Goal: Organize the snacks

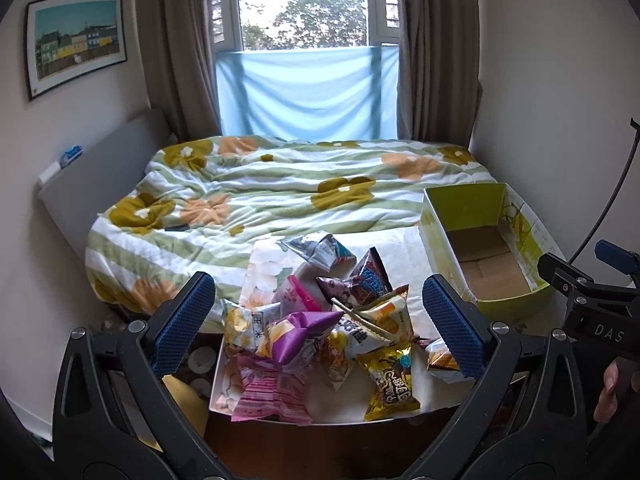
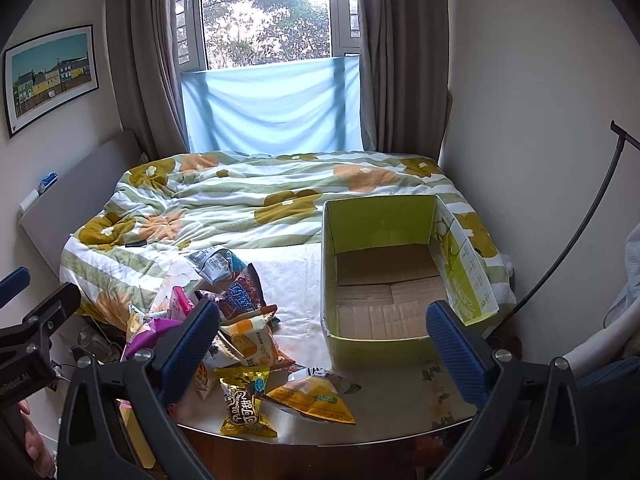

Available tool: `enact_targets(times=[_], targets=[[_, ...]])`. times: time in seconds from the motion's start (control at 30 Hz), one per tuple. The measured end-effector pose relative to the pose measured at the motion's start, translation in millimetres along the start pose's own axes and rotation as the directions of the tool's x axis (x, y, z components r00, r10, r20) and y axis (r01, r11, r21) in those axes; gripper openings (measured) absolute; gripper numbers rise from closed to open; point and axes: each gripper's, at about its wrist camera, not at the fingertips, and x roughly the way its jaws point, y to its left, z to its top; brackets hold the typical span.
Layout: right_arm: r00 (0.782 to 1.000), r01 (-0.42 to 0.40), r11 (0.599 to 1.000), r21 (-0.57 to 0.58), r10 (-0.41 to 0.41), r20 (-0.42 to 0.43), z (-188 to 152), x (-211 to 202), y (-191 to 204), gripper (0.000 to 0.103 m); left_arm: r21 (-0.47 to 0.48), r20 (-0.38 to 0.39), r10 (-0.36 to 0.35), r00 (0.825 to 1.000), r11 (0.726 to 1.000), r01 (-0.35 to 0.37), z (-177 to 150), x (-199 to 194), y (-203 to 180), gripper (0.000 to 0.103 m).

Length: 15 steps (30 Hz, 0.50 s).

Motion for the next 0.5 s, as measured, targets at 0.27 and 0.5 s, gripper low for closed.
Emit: enact_targets(times=[0.27, 0.5], targets=[[1.000, -0.004, 1.000, -0.005, 0.004, 0.003, 1.1, -1.4, -0.7, 0.103, -0.001, 0.001, 0.002, 1.000, 1.000, -0.002, -1.4, 0.1, -3.5, 0.103], [1.000, -0.005, 1.000, -0.004, 0.005, 0.001, 2.5, -1.8, 0.0, 0.103, -0.002, 0.001, 0.001, 1.000, 1.000, -0.001, -1.7, 0.5, -4.3, 0.103]])
